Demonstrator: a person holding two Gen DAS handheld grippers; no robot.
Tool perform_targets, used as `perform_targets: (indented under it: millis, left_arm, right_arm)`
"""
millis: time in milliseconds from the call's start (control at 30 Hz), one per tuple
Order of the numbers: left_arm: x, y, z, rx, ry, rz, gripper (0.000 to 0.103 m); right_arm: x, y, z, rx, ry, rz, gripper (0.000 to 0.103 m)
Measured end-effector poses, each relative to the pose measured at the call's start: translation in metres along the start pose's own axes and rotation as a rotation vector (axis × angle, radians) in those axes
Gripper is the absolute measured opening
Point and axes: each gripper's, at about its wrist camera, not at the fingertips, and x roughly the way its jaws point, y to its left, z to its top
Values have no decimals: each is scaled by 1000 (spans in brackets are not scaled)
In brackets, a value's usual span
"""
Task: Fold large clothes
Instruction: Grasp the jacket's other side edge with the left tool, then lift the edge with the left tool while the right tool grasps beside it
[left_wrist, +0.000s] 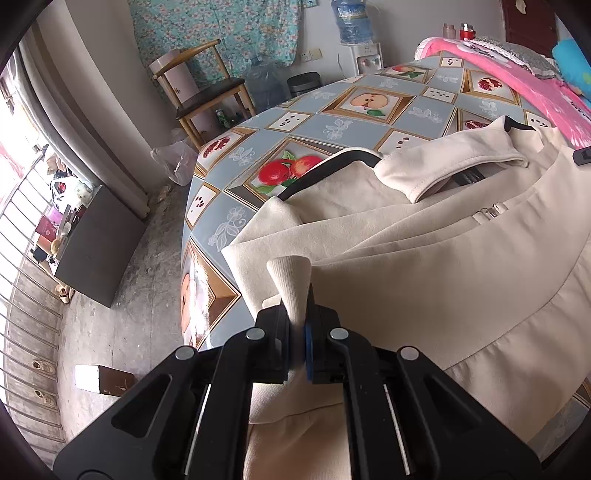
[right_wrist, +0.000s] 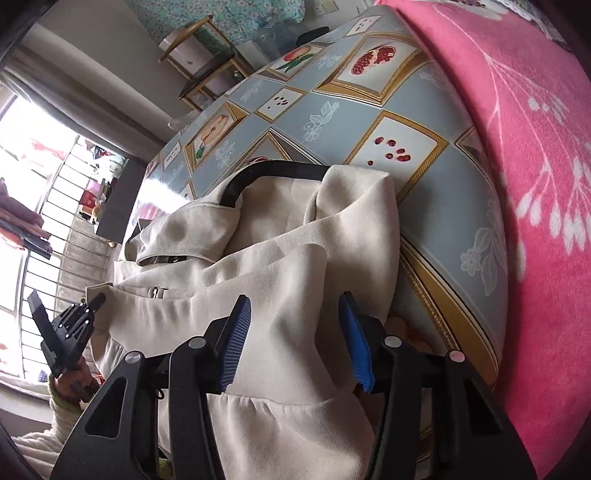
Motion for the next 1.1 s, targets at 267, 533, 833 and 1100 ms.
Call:
perform_targets:
  millis: [267, 533, 833, 1100]
  left_arm:
    - [-1, 3, 0, -2, -8, -12, 6]
    - [-1, 3, -1, 0, -8, -9, 6]
    - [1, 5, -2, -3, -7, -8, 6]
    - [1, 6, -4, 4, -19, -10, 6]
  right_arm:
    - [6, 13, -4, -58, 26, -97, 41]
    - [3, 31, -20, -183, 19, -255, 34]
    - [2, 61, -33, -335, -61, -459, 11]
    - [-17, 106, -72, -531, -243, -699, 7]
